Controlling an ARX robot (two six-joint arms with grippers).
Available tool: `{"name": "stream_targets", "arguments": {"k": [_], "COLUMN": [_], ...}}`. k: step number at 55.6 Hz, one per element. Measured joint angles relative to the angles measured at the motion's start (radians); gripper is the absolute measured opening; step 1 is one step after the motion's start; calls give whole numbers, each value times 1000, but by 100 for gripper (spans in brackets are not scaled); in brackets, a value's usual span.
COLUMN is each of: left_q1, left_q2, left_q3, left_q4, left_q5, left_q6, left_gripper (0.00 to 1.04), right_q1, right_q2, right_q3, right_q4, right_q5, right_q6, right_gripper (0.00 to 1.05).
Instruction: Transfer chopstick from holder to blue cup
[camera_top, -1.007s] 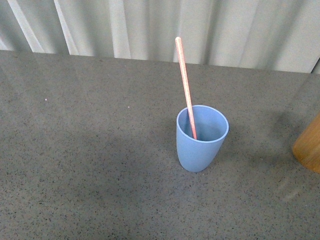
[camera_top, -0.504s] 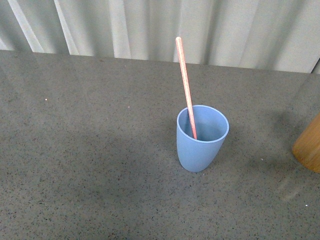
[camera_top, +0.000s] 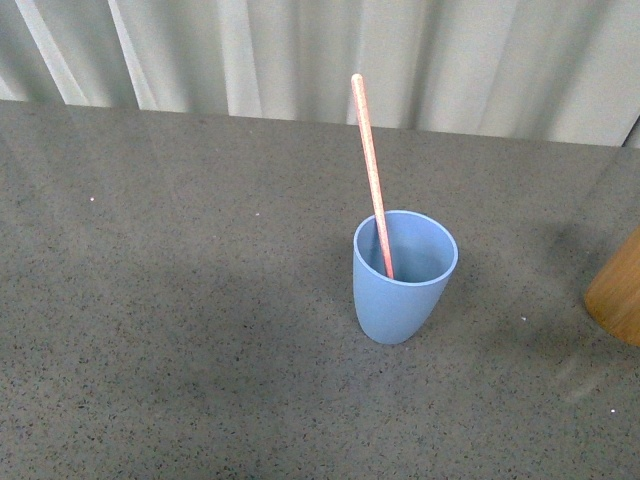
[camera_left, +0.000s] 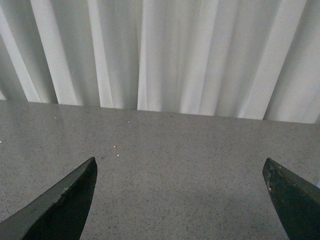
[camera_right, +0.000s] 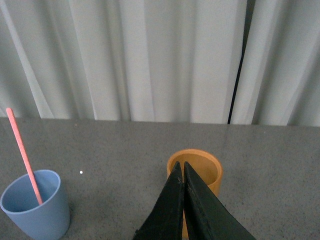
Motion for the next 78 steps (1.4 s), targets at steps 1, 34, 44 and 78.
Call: {"name": "stream_targets", "arguments": {"k": [1,34,44,78], "left_q1": [0,0,0,0], "left_q2": [0,-1,-1,-1], "left_q3": [0,0,0,0], "left_q4": [0,0,0,0], "left_q5": [0,1,1,1], "left_q6": [0,0,0,0], "left_gripper": [98,98,98,98], "right_q1": [0,0,0,0], "right_q2": [-16,-39,-39,-39], "right_q3": [0,0,0,0], "right_q4": [-6,-11,-11,-11], "right_q5": [1,0,0,0], "right_q6": [0,0,0,0], "right_gripper": [1,40,76,95]}}
